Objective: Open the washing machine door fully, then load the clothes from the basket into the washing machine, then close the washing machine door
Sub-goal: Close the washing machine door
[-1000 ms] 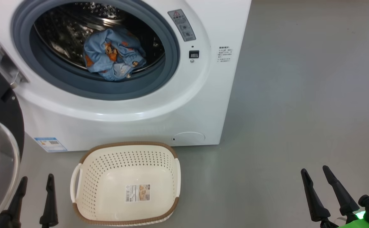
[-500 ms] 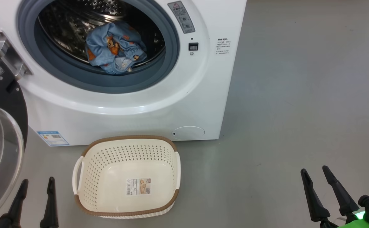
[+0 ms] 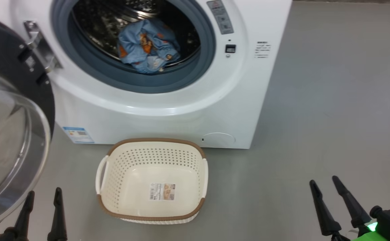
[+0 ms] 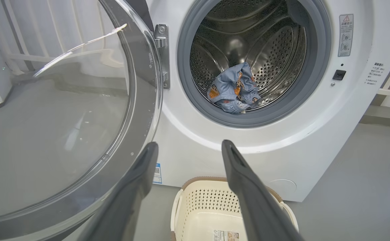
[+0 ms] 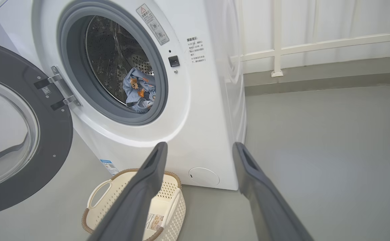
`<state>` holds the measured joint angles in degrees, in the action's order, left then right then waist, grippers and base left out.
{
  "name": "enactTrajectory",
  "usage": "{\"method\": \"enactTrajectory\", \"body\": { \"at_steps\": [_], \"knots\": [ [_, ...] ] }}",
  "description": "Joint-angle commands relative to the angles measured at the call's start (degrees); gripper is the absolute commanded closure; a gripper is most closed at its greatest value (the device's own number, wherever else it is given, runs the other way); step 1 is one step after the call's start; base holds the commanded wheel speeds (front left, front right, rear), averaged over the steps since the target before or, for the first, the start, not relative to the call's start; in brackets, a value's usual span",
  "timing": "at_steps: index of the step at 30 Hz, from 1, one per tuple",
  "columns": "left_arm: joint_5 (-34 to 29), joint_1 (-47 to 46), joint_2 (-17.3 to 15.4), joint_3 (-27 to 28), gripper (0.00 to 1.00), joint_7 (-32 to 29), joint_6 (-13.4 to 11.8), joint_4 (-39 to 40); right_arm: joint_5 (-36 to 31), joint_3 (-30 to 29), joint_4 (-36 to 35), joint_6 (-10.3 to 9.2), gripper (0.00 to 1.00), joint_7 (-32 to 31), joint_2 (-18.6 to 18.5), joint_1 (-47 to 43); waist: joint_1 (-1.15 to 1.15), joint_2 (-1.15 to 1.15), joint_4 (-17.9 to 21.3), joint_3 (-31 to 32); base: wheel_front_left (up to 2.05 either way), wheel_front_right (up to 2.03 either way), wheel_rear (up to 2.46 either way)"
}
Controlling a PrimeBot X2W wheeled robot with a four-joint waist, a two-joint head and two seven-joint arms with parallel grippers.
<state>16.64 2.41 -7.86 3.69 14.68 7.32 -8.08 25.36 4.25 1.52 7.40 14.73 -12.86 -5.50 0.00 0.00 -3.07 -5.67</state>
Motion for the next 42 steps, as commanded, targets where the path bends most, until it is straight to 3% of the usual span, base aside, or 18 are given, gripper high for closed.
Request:
{"method": "enactTrajectory", "body": {
  "at_steps": [1, 24, 31, 42],
  "knots": [
    [0.21, -0.84, -0.43, 2.34, 0.00, 0.32, 0.12, 0.98, -0.23, 1.98, -0.96, 0.09, 0.00, 0.27, -1.23, 2.32, 0.00, 0.00, -2.69, -0.27, 0.00, 0.00, 0.00],
    [0.34, -1.37, 4.25, 6.42, 0.00, 0.32, 0.01, -0.83, 0.89, 10.45, 3.79, 0.09, 0.00, 0.27, -5.48, 11.17, 0.00, 0.00, -21.40, -0.55, 0.00, 0.00, 0.00],
    [0.21, -0.50, 4.74, 6.35, 0.00, 0.32, 0.00, -0.87, 1.64, 12.10, 4.56, 0.09, 0.00, 0.27, -5.78, 11.83, 0.00, 0.00, -24.28, 0.23, 0.00, 0.00, 0.00],
    [0.52, 0.72, 4.95, 5.98, 0.00, 0.32, -0.33, 0.02, 2.15, 12.91, 4.77, 0.09, 0.00, 0.27, -5.96, 11.49, 0.00, 0.00, -25.67, 0.77, 0.00, 0.00, 0.00]
  ]
}}
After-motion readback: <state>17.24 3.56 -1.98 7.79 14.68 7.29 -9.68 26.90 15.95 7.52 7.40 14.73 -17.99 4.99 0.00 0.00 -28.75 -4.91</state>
